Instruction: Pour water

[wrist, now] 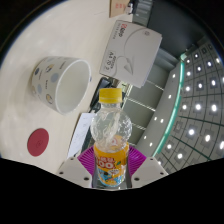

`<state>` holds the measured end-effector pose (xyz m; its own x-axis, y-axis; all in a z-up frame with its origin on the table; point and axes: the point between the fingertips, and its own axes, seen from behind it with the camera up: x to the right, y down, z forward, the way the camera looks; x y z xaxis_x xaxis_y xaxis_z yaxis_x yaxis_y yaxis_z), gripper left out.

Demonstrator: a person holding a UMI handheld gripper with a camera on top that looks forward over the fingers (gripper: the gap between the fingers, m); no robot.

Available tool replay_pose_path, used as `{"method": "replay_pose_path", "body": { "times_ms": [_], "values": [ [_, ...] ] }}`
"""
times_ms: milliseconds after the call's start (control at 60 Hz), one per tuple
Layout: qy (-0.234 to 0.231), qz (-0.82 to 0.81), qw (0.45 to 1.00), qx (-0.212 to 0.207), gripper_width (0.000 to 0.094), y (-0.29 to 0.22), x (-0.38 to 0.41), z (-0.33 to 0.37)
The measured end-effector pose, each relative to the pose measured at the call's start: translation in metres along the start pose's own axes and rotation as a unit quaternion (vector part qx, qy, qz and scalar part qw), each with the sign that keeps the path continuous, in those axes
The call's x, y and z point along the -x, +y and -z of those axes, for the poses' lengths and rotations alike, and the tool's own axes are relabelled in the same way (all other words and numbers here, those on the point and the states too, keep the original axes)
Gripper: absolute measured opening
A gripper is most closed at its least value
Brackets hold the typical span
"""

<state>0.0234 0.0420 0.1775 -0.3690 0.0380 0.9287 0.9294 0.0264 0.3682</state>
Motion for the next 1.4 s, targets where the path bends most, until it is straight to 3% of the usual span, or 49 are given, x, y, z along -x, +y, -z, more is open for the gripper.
{"method": "replay_pose_path", "body": {
  "times_ms": [133,250,533,667,917,983,1133,1217,1250,1400],
  "values": [
    [-0.022,-0.163,0.986,-0.019,0.0390,0.005,-0.023,0.010],
    [-0.033,-0.345,0.937,-0.038,0.0389,0.014,-0.047,0.024],
    [-0.153,-0.709,0.685,-0.076,0.0394,0.011,-0.014,0.028],
    [-0.199,-0.763,0.610,-0.078,0.0393,0.002,0.034,0.013],
    [-0.240,-0.789,0.565,-0.042,0.0406,0.000,0.121,0.008],
    [-0.229,-0.796,0.558,-0.055,0.0415,0.002,0.120,0.012],
    [-0.226,-0.793,0.564,-0.051,0.0567,0.006,0.123,0.016],
    [-0.230,-0.797,0.558,-0.036,0.0876,0.009,0.118,0.028],
    [-0.232,-0.796,0.558,-0.028,0.0839,0.013,0.114,0.035],
    [-0.233,-0.792,0.563,0.014,0.0859,0.035,0.077,0.092]
  ]
}}
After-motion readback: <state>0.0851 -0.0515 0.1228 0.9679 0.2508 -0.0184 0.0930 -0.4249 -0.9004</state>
